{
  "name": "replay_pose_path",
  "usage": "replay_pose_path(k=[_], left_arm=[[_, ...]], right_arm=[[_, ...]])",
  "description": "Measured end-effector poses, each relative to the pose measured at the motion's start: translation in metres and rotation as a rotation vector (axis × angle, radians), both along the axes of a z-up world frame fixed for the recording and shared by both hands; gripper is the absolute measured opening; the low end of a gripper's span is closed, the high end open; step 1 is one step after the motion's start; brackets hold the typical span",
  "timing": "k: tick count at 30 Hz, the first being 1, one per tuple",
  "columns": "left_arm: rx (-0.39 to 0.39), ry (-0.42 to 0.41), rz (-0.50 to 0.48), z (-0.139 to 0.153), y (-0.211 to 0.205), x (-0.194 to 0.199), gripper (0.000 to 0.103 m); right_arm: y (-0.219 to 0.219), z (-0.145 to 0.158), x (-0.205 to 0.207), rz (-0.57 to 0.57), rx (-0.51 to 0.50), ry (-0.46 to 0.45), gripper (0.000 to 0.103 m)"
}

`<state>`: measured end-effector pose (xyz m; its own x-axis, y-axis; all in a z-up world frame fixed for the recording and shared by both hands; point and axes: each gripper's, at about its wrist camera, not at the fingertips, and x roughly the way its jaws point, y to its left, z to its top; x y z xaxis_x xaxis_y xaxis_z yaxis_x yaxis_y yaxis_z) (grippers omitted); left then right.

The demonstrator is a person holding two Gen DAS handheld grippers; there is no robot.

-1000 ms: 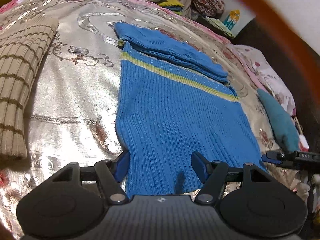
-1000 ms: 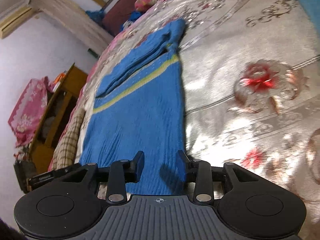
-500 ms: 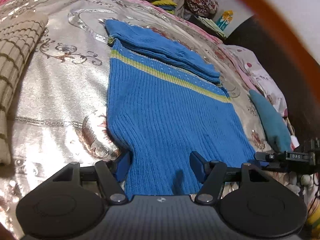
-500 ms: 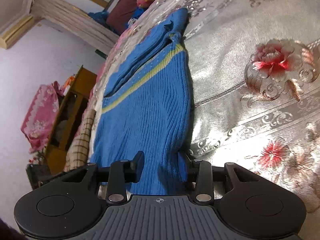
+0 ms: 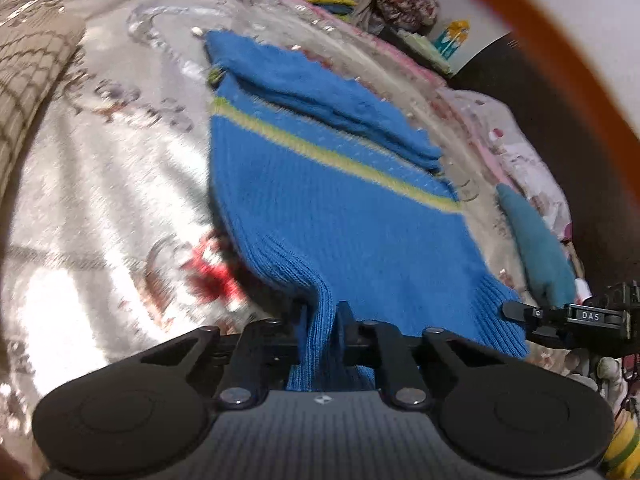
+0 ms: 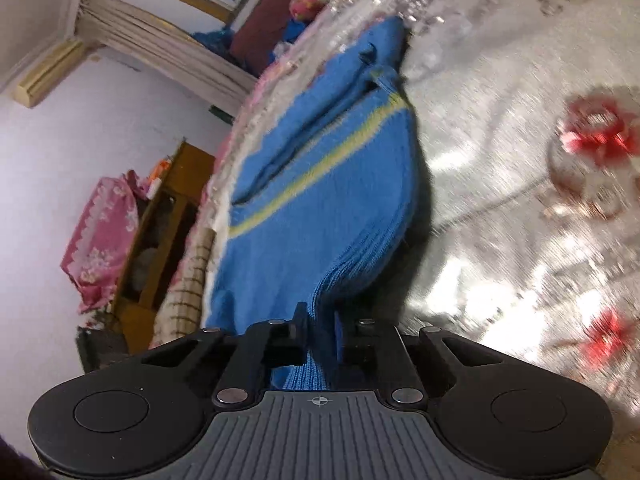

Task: Fold small clothes
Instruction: 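Grasp the sweater hem with both grippers side by side, then lift the held hem and fold it toward the collar with both grippers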

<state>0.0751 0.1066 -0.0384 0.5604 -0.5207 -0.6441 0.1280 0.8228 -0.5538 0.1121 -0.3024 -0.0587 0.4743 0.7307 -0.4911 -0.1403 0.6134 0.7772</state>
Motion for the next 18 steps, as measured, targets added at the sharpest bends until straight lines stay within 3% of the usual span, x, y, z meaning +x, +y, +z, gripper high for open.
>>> replay_pose_path(k=[9, 18], left_arm=[[-0.107, -0.155, 0.028, 0.043, 0.009, 0.037, 0.017], [-0.111, -0.277, 0.116, 0.073, 0.028, 0.125, 0.013]], right_arm=[[0.005, 0.044, 0.035, -0.048, 0.132, -0.133, 0.012], [0.002, 0.071, 0.126, -0.17, 0.171, -0.184, 0.012]])
